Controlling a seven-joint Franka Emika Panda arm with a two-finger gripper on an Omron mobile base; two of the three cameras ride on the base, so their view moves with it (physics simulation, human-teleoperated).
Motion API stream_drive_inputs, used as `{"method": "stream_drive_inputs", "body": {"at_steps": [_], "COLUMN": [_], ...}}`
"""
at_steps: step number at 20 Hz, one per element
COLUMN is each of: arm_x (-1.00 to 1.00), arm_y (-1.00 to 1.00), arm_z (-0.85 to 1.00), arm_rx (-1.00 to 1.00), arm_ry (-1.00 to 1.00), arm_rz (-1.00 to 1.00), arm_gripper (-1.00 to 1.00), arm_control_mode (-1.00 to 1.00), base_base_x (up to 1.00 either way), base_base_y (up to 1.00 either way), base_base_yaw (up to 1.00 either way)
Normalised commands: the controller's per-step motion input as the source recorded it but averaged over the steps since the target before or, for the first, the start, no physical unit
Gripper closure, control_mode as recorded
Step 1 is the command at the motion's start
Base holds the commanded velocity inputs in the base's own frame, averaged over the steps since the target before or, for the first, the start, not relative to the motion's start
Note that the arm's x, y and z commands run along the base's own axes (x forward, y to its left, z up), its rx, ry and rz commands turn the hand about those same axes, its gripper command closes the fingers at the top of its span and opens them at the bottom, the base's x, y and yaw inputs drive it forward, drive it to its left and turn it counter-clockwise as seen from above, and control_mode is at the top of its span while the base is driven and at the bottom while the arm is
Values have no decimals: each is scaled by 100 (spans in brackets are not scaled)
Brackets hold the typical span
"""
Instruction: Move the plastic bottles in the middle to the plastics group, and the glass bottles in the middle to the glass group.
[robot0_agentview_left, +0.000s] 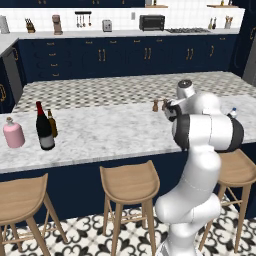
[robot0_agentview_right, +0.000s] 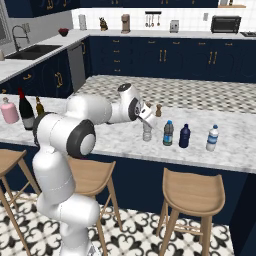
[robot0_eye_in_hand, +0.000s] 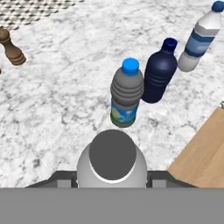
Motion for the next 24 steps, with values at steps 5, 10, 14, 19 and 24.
{"method": "stream_drive_inputs", "body": {"at_steps": [5, 10, 14, 19, 24], "arm_x": [13, 0, 0, 5, 20], "arm_y": [-1, -12, -4, 0, 0], "arm_z": [0, -21, -41, -28, 5], "arm_rx": [-1, 0, 0, -2, -6], "arm_ry": [3, 0, 0, 0, 0], "arm_rz": [-7, -4, -4, -5, -5], "arm_gripper": [100, 100, 100, 100, 100], "arm_control_mode": [-100, -100, -100, -100, -100], "base_base_x": [0, 0, 0, 0, 0], "base_base_y": [0, 0, 0, 0, 0], "base_base_yaw": [0, 0, 0, 0, 0]}}
